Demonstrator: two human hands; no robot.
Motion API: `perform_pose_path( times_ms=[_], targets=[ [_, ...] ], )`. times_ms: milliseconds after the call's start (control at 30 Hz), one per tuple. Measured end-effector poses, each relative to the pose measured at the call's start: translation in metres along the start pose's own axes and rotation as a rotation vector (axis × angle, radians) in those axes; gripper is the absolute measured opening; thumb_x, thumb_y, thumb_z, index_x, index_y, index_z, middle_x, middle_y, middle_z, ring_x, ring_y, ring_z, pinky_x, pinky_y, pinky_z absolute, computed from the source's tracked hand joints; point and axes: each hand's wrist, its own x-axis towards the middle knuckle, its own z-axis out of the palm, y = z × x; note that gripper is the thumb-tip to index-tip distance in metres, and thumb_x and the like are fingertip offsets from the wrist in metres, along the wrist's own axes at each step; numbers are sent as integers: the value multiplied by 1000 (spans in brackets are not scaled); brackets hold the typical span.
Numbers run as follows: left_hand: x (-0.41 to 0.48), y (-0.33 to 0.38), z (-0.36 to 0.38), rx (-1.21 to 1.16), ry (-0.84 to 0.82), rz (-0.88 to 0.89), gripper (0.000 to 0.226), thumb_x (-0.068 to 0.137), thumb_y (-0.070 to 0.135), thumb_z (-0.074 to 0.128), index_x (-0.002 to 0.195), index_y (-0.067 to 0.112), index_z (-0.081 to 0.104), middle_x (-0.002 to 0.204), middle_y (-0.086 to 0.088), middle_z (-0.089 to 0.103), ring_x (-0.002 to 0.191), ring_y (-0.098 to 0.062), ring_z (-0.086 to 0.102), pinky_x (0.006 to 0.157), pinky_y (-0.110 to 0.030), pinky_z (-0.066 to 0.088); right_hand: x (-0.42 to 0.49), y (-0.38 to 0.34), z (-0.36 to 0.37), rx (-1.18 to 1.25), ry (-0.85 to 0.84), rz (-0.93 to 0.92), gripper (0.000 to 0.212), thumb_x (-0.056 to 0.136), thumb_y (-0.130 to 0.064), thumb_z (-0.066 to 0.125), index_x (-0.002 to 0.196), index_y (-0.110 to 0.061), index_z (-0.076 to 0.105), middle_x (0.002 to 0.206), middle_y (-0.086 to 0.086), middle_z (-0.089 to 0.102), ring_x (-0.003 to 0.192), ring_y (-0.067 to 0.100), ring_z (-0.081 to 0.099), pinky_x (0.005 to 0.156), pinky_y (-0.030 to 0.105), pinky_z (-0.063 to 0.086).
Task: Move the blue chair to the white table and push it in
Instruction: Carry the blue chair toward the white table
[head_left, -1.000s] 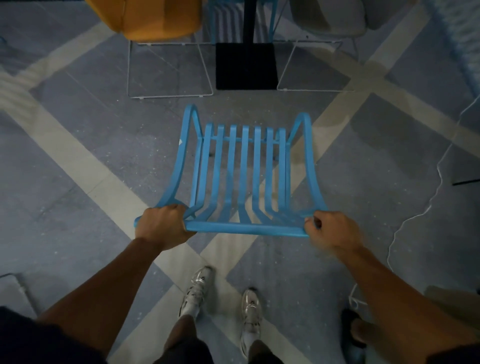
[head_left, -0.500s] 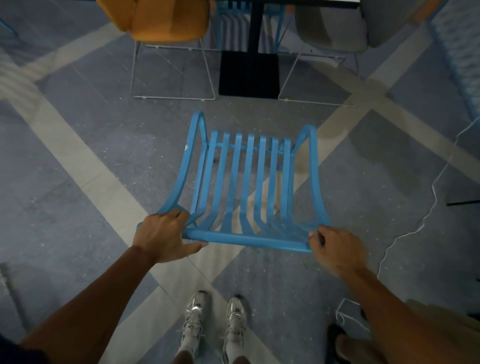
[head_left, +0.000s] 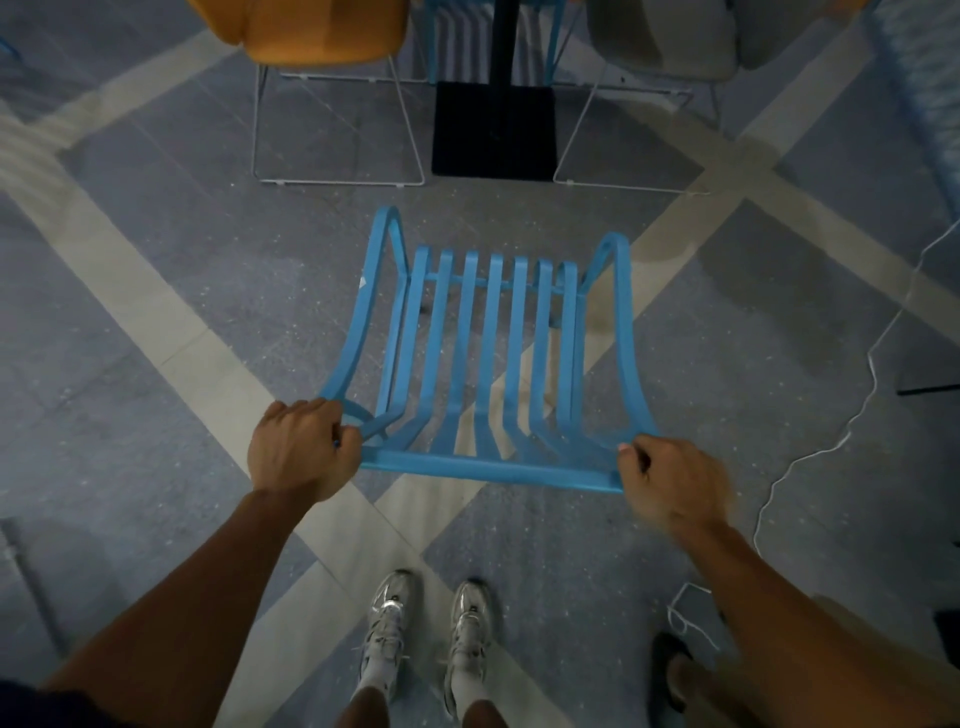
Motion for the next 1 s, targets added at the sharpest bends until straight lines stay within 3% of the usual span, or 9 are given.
perform_pose_path(
  times_ms=[200, 300, 467, 667, 833, 1000],
  targets=[
    [2, -2, 6, 10, 43, 32, 20, 77, 30, 47, 59, 22, 45, 56, 7, 40, 45, -15, 37, 52, -28, 32, 1, -3, 3, -43, -5, -32, 30, 78, -38, 37, 54, -25, 24, 43, -10, 26, 37, 14, 29, 46, 27, 23],
    [3, -2, 7, 12, 46, 50, 19, 75, 31, 46, 59, 22, 43, 55, 8, 37, 44, -17, 36, 52, -28, 31, 1, 0, 2, -65, -7, -45, 27, 78, -37, 37, 57, -25, 28, 46, -8, 29, 39, 21, 34, 47, 28, 23],
    [7, 1, 5, 30, 45, 43, 20, 75, 34, 46, 58, 25, 40, 54, 9, 35, 43, -11, 30, 50, -25, 26, 6, 0, -2, -53, -30, -59, 25, 79, -38, 34, 57, -26, 29, 46, -12, 27, 39, 13, 31, 46, 23, 17],
    [15, 4, 7, 26, 7, 29, 21, 76, 34, 44, 58, 23, 44, 54, 6, 40, 43, -14, 36, 52, -29, 34, 17, 2, -5, -75, -39, -72, 25, 79, -37, 35, 58, -24, 34, 48, -10, 32, 40, 17, 34, 46, 25, 20],
    [31, 10, 6, 29, 4, -3, 22, 77, 34, 44, 58, 23, 45, 52, 7, 42, 43, -12, 37, 52, -29, 34, 38, 2, -10, -101, -15, -84, 25, 78, -35, 37, 56, -24, 33, 45, -11, 25, 36, 8, 24, 44, 23, 15],
    [52, 14, 7, 31, 17, -10, 23, 78, 32, 45, 58, 22, 46, 53, 5, 44, 43, -15, 40, 53, -31, 38, 67, 7, -11, -115, -19, -91, 26, 79, -37, 35, 56, -23, 36, 46, -7, 33, 39, 18, 32, 45, 29, 24]
  ],
)
